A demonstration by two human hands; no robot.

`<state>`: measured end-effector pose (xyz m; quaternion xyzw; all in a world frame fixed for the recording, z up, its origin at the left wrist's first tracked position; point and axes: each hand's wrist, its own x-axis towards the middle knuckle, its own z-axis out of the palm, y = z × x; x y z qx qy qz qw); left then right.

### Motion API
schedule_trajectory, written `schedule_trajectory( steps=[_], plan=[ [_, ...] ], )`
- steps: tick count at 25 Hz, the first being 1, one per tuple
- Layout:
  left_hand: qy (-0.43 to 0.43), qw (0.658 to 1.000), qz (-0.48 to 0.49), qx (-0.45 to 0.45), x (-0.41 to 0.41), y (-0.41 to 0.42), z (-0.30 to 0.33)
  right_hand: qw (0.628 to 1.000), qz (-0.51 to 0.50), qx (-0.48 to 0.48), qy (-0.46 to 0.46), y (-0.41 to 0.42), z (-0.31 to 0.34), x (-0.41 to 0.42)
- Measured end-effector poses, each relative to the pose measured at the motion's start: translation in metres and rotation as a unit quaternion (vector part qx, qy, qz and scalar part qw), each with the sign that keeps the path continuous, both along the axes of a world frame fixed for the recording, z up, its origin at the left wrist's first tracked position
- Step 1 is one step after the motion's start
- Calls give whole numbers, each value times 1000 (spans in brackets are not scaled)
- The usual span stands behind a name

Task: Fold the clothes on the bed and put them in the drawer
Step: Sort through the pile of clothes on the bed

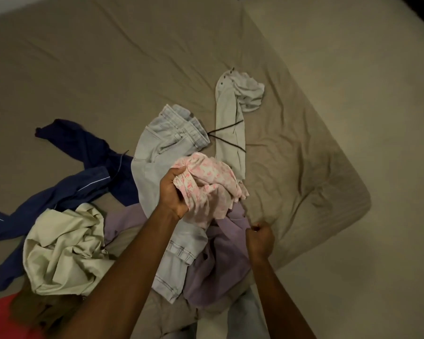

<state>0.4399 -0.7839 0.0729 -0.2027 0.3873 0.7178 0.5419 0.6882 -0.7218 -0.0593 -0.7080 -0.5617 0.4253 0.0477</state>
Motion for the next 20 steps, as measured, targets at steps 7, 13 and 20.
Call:
schedule_trajectory(
  steps=[7,13,20],
  plan=[
    [-2,999,21,31,-8,17,-29,986,154,-55,-19,-3,-125,-22],
    [-3,999,16,27,-5,-5,-8,955,26,-199,218,11,-100,-39],
    [29,993,81,82,-16,-69,87,938,64,-193,281,-12,51,-57]
  ],
)
